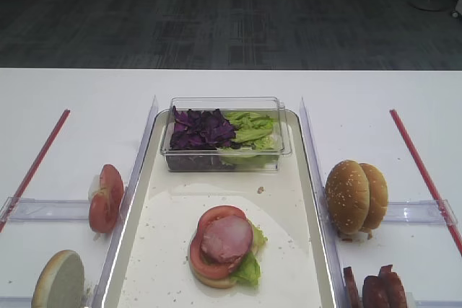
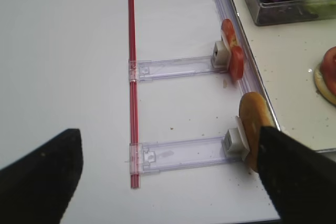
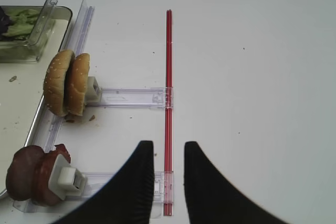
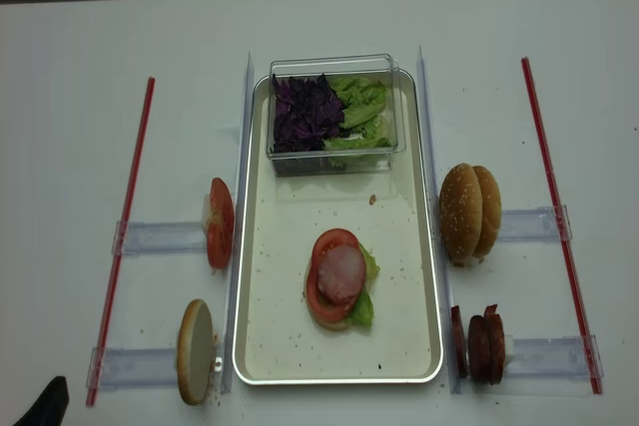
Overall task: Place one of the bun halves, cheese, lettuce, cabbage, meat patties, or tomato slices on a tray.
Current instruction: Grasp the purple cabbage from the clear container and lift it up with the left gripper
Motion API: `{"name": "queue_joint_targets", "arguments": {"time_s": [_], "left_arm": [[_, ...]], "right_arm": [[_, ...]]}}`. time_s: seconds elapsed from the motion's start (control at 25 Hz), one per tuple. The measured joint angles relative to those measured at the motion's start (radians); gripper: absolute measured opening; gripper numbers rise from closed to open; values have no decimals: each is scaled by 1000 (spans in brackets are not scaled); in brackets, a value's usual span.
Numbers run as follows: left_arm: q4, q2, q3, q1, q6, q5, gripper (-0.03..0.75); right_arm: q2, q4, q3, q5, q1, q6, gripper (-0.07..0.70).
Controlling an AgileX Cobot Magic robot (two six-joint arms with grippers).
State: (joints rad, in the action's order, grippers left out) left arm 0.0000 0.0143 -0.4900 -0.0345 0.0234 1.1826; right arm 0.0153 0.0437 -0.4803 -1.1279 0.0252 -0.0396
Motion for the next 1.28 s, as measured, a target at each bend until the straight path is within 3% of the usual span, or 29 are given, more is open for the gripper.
{"name": "queue_joint_targets", "arguments": {"time_s": [1.28], "left_arm": [[-6, 0, 0, 0, 0, 0, 618]], "right_arm": [[0, 0, 0, 0, 0, 0, 193]]}}
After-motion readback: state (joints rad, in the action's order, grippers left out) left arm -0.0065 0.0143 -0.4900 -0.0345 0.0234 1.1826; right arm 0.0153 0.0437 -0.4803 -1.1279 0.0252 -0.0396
